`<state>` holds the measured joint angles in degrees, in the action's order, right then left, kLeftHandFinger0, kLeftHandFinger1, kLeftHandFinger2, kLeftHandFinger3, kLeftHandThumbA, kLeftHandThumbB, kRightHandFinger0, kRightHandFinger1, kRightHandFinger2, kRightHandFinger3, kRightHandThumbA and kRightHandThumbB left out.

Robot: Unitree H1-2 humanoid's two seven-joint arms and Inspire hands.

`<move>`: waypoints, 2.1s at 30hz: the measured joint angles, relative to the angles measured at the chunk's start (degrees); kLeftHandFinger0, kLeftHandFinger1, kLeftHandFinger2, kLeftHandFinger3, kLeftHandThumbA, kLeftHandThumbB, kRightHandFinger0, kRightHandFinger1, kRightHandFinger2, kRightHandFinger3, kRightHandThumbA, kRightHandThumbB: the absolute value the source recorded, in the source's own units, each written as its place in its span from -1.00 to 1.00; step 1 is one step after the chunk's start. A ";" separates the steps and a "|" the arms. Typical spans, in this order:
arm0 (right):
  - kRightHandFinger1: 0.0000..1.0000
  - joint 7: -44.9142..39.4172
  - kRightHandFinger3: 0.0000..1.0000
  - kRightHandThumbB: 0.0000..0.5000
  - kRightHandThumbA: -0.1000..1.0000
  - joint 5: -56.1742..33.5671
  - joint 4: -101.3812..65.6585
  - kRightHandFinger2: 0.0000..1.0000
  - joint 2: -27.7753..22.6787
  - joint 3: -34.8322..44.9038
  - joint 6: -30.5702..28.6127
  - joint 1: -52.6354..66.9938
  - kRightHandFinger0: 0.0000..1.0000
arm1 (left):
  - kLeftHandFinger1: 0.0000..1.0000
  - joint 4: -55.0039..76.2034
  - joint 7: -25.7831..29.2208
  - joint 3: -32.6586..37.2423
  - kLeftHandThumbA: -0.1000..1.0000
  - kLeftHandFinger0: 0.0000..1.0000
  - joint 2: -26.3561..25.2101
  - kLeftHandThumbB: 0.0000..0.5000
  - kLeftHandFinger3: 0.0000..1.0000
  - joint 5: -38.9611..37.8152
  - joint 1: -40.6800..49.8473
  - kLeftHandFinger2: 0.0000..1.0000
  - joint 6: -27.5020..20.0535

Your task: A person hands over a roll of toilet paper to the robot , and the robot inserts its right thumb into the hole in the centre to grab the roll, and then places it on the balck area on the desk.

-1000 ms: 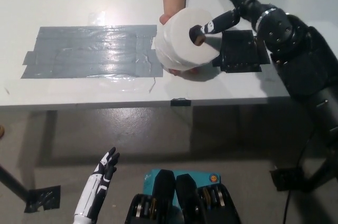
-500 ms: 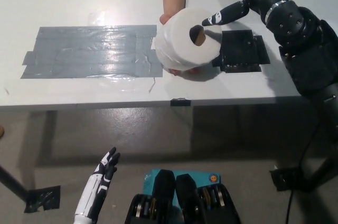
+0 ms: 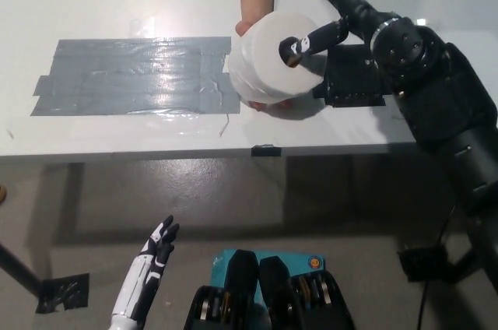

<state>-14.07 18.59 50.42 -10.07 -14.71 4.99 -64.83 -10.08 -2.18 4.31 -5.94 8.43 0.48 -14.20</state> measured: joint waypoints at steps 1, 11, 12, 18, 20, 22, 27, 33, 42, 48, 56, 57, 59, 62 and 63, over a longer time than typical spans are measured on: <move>1.00 0.13 1.00 0.76 0.95 0.01 0.87 1.00 0.21 0.00 -0.11 -0.10 1.00 | 1.00 0.00 -0.01 0.03 1.00 1.00 0.00 -0.17 1.00 -0.05 -0.01 1.00 0.00; 1.00 1.33 1.00 0.76 0.95 0.59 6.36 1.00 0.47 -0.85 -1.17 -2.15 1.00 | 1.00 0.01 -0.05 0.27 1.00 1.00 -0.01 -0.25 1.00 -0.28 0.00 1.00 0.00; 1.00 1.55 1.00 0.75 0.95 0.76 6.75 1.00 0.48 -1.04 -1.23 -2.31 1.00 | 1.00 0.01 -0.05 0.29 1.00 1.00 -0.01 -0.25 1.00 -0.28 0.00 1.00 0.00; 1.00 2.32 1.00 0.76 1.00 1.33 8.64 1.00 0.48 -1.79 -1.89 -2.71 1.00 | 1.00 0.01 -0.04 0.37 1.00 1.00 -0.02 -0.27 1.00 -0.24 0.00 1.00 0.00; 1.00 2.63 1.00 0.78 1.00 1.51 9.52 1.00 0.48 -2.14 -2.15 -2.92 1.00 | 1.00 0.01 -0.04 0.44 1.00 1.00 -0.02 -0.28 1.00 -0.21 -0.01 1.00 -0.01; 1.00 2.90 1.00 0.74 1.00 1.80 10.36 1.00 0.48 -2.46 -2.24 -3.32 1.00 | 1.00 0.01 -0.04 0.48 1.00 1.00 -0.02 -0.31 1.00 -0.21 -0.01 1.00 -0.01; 1.00 3.44 1.00 0.72 0.99 2.71 13.18 1.00 0.99 -3.57 -2.49 -5.54 1.00 | 1.00 0.02 -0.04 0.58 1.00 1.00 -0.01 -0.25 1.00 -0.21 -0.01 1.00 -0.01; 1.00 4.37 1.00 0.74 1.00 3.85 15.31 1.00 2.70 -5.46 -2.88 -7.25 1.00 | 1.00 0.34 -0.03 0.86 1.00 1.00 -0.01 -0.18 1.00 -0.12 -0.03 1.00 0.00; 1.00 6.38 1.00 0.74 1.00 6.27 19.18 1.00 5.88 -9.09 -3.38 -8.88 1.00 | 1.00 1.07 -0.04 1.27 1.00 1.00 -0.04 -0.09 1.00 0.07 -0.75 1.00 0.10; 1.00 6.88 1.00 0.77 1.00 8.10 22.30 1.00 6.42 -11.97 -3.54 -10.31 1.00 | 1.00 1.76 -0.05 1.44 1.00 1.00 -0.05 -0.24 1.00 0.17 -1.29 1.00 0.16; 0.11 7.28 0.43 0.10 -0.99 10.90 25.09 0.26 6.79 -16.83 -3.07 -11.48 -0.14 | 1.00 1.87 -0.06 1.56 1.00 1.00 -0.11 -0.26 1.00 0.23 -1.55 1.00 0.16; 0.01 7.40 0.29 0.10 -1.00 11.10 25.35 0.16 6.79 -17.07 -2.98 -11.54 -0.30 | 1.00 1.87 -0.06 1.57 1.00 1.00 -0.11 -0.26 1.00 0.23 -1.55 1.00 0.15; -0.24 8.17 0.15 -0.01 -1.00 11.58 26.02 -0.05 6.78 -17.74 -2.54 -11.59 -0.60 | 1.00 1.87 -0.06 1.61 1.00 1.00 -0.14 -0.24 1.00 0.26 -1.57 1.00 0.16; -0.12 9.28 0.00 -0.22 -1.00 11.88 26.90 0.29 6.71 -17.82 -1.84 -11.55 -0.84 | 1.00 1.91 -0.06 1.70 1.00 1.00 -0.18 -0.28 1.00 0.34 -1.75 1.00 0.16; -0.15 9.42 -0.07 -0.29 -1.00 11.85 27.01 0.47 6.70 -17.66 -1.84 -11.54 -0.92 | 1.00 1.93 -0.06 1.70 1.00 1.00 -0.18 -0.28 1.00 0.35 -1.78 1.00 0.16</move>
<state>-4.65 30.44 77.44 -3.38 -32.37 3.16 -76.37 -8.15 -2.24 6.02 -6.12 8.78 -1.30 -14.04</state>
